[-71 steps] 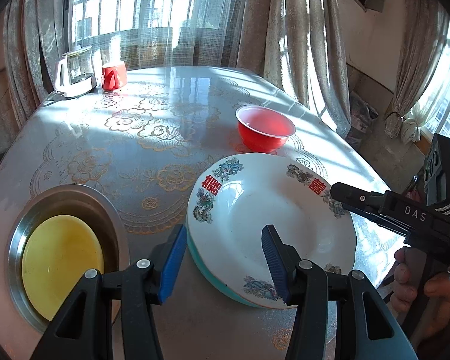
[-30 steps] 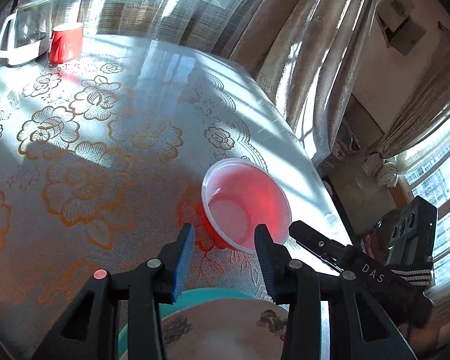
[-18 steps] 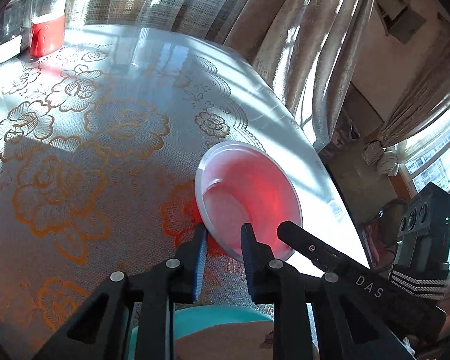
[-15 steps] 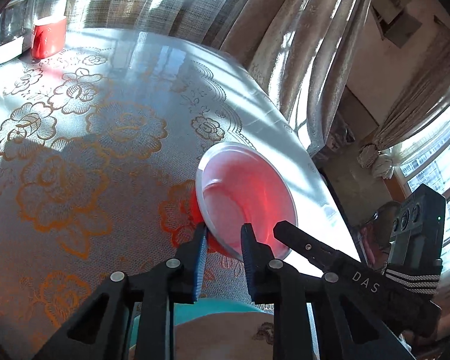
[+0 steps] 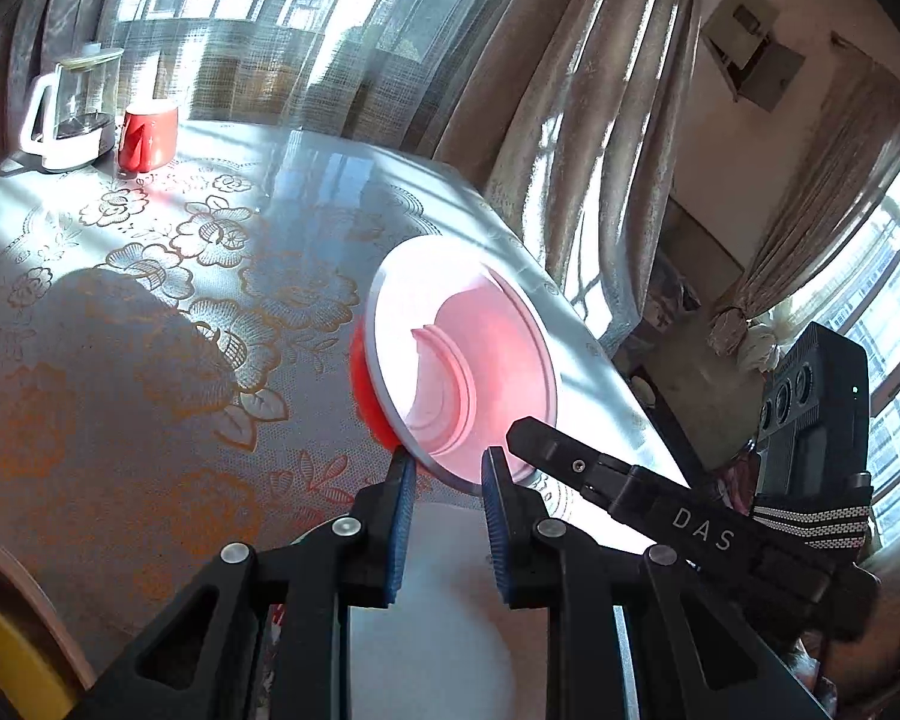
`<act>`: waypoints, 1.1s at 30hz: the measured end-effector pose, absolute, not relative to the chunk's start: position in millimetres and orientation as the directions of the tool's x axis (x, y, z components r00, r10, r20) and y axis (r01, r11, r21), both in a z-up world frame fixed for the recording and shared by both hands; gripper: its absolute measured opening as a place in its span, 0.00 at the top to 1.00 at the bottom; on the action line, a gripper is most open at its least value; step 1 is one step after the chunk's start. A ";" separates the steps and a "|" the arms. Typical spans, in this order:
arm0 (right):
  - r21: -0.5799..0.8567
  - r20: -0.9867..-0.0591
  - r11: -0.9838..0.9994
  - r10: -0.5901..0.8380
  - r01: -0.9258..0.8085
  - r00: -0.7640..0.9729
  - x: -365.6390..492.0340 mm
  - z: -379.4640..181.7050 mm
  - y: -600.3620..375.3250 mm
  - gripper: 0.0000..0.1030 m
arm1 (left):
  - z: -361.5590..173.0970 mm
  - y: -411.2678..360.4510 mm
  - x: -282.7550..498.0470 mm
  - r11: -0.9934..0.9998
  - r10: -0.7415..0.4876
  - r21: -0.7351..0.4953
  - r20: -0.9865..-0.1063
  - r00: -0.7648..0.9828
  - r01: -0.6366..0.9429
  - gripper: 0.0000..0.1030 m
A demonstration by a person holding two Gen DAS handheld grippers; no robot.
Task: Organize plates and bowls
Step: 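Carry the red bowl over the steel basin with the left gripper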
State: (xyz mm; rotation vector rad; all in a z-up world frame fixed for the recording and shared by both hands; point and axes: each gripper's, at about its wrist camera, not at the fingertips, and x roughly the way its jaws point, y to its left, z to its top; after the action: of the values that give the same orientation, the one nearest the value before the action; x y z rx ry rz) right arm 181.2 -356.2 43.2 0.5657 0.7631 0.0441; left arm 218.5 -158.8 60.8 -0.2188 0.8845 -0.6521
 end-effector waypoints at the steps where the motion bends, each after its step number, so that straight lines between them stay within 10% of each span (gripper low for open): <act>1: 0.504 -0.636 0.850 0.249 0.149 0.731 178.8 45.4 -351.3 0.83 | 62.7 -153.8 214.0 0.789 -0.610 -0.435 -0.642 0.464 0.435 0.79; 33: 0.481 -0.634 0.872 0.416 -0.088 0.652 128.5 38.6 -212.5 0.83 | 49.1 -10.2 113.1 0.853 -0.510 -0.453 -0.615 0.601 0.261 0.78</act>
State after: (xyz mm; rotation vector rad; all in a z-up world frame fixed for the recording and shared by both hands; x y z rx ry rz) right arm 128.5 -212.5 38.6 0.4348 0.8157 0.2960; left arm 113.1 -10.2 49.1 -0.3339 0.8117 -0.4565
